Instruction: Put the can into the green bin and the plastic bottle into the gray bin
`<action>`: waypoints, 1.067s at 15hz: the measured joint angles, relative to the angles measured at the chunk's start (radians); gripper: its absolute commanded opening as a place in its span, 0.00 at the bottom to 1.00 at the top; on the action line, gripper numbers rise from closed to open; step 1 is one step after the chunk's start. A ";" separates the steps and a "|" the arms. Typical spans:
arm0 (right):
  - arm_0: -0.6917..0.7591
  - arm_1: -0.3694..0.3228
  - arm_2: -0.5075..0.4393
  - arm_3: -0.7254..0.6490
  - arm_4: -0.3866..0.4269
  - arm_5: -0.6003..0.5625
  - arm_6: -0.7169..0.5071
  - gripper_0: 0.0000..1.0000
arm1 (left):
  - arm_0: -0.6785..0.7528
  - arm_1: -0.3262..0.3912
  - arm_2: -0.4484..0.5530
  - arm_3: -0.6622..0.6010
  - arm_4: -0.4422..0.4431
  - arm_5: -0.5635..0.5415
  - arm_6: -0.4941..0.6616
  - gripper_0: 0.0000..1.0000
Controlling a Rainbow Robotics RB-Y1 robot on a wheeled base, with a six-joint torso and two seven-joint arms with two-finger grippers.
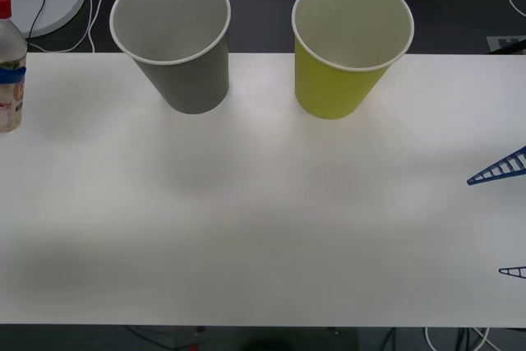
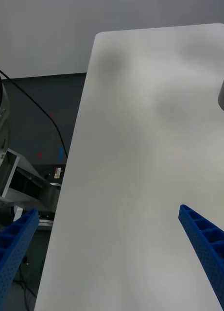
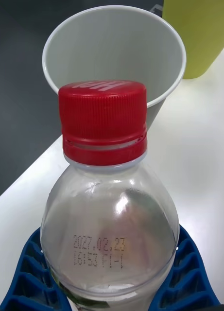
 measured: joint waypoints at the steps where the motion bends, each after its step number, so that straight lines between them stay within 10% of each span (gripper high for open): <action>1: 0.000 0.000 0.000 0.000 0.000 0.000 0.000 1.00 | -0.021 0.003 -0.004 -0.006 -0.014 -0.020 0.029 0.00; 16: 0.000 0.000 0.000 0.000 0.000 0.000 0.000 1.00 | -0.893 0.054 -0.780 0.284 0.021 -0.173 0.094 0.00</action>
